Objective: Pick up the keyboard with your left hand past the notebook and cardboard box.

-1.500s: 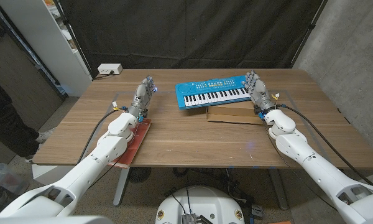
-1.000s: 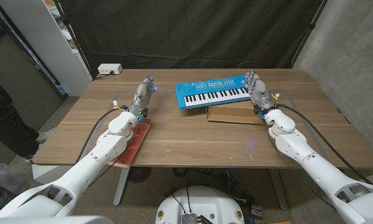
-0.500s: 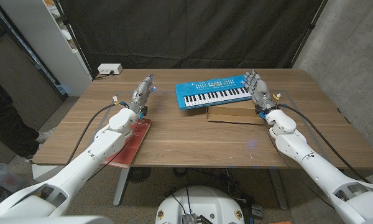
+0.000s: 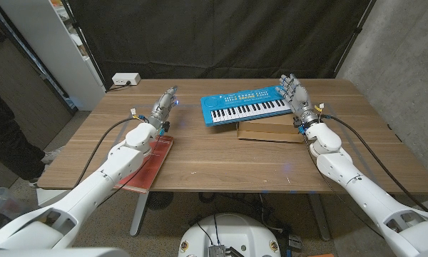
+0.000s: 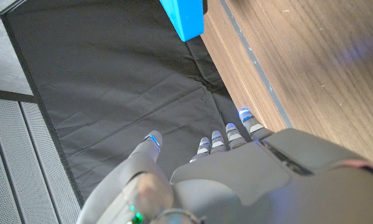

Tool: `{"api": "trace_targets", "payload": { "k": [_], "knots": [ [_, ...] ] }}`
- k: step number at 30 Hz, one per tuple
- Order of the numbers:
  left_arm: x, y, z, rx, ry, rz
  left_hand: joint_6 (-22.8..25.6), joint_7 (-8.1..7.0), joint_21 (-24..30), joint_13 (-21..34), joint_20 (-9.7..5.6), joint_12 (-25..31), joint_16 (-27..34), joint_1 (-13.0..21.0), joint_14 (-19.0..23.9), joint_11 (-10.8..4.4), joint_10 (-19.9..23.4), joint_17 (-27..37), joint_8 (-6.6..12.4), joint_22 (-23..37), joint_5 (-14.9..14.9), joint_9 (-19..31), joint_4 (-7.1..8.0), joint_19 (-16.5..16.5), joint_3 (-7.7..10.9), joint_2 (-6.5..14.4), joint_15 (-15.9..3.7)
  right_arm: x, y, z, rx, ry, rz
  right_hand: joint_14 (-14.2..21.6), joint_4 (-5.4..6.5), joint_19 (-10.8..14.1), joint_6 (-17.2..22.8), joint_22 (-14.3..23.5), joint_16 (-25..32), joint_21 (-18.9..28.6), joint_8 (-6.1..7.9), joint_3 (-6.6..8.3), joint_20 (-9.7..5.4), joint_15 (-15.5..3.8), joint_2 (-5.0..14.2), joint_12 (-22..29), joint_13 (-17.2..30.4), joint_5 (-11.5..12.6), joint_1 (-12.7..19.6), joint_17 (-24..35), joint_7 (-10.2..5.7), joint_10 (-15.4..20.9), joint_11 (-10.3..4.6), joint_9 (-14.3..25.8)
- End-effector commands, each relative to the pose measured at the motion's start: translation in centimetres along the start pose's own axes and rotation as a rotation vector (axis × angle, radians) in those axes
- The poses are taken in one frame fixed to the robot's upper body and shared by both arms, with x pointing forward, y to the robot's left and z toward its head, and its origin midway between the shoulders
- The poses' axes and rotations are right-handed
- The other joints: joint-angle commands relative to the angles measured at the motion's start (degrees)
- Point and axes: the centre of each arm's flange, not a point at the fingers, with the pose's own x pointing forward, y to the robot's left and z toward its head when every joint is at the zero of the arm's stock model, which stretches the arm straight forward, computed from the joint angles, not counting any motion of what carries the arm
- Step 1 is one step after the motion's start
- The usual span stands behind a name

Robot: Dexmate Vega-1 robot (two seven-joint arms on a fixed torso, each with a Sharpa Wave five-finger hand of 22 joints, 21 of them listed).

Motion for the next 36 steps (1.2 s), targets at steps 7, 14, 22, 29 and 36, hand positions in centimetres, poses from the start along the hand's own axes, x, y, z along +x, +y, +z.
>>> {"api": "trace_targets", "payload": {
  "k": [7, 14, 22, 29, 36],
  "knots": [
    [1.0, 1.0, 0.5, 0.07, 0.035, 0.003, 1.5, -0.11, 0.0, 0.3, 0.66, 0.8, 0.4, 1.4, 1.5, 0.02, 1.8, 0.1, 0.44, 0.1, -0.3, 0.2, -1.09, 1.3, 0.13, -0.3, -0.11, 0.1, 0.1, 1.1, -0.038, -0.039, 0.011, 0.6, -0.35, 0.6, 0.6, 0.1, -0.2, 0.2, 0.1, 0.2, -0.15, 0.0, 1.61, 0.2, 0.1, 0.3, 0.5, -0.1, 0.18, 0.4, -0.09, 0.1],
    [1.6, 1.3, 1.1, 0.099, 0.042, -0.009, 2.0, -0.38, 0.1, 0.3, 1.37, 0.7, 0.3, 1.8, 2.2, -0.28, 2.3, 0.1, 0.41, 0.1, -0.6, 0.2, -1.64, 2.1, 0.01, -0.7, -0.29, 0.3, 0.5, 1.5, -0.066, -0.049, 0.035, 0.5, -0.41, 0.6, 0.8, 0.1, -0.4, 0.1, 0.06, 0.23, -0.12, 0.04, 1.53, 0.1, 0.1, 0.3, 0.5, -0.1, 0.37, 0.6, -0.02, 0.1],
    [2.3, 1.8, 1.9, 0.087, 0.046, -0.023, 2.6, -0.15, 0.4, 0.4, 4.3, 0.7, 0.5, 3.2, 4.7, 0.17, 3.6, 0.1, 0.15, 0.0, -1.3, 0.3, -3.47, 4.8, -0.32, -2.0, -0.25, 0.6, 0.9, 1.7, -0.101, -0.058, 0.058, 0.4, -0.47, 0.5, 1.0, 0.1, -0.6, -0.1, -0.03, 0.23, -0.07, 0.09, 1.41, 0.0, 0.1, 0.3, 0.6, -0.1, 0.59, 0.7, -0.11, 0.1],
    [2.9, 2.1, 2.4, 0.064, 0.061, -0.05, 3.5, 0.22, 0.8, 0.5, 6.13, 0.7, 0.5, 4.5, 6.6, 0.77, 5.1, 0.1, 0.14, 0.0, -2.0, 0.3, -5.02, 7.6, -0.38, -2.7, -0.28, 0.8, 1.1, 1.6, -0.112, -0.06, 0.071, 0.4, -0.51, 0.5, 1.1, 0.1, -0.7, -0.2, -0.13, 0.24, -0.09, 0.11, 1.34, -0.1, 0.1, 0.3, 0.6, 0.0, 0.78, 0.8, -0.1, 0.1],
    [3.6, 2.2, 2.6, 0.029, 0.08, -0.085, 3.5, 0.3, 0.7, 0.5, 6.79, 0.5, 0.4, 5.1, 7.1, 1.5, 5.2, 0.2, 0.02, 0.0, -2.4, 0.4, -5.7, 8.4, -0.49, -3.2, -0.04, 1.3, 1.0, 2.1, -0.136, -0.078, 0.084, 0.4, -0.53, 0.5, 1.2, 0.1, -0.8, -0.3, -0.2, 0.24, -0.07, 0.08, 1.26, -0.2, 0.1, 0.3, 0.6, 0.0, 0.88, 0.9, -0.06, 0.1]
  ]
}}
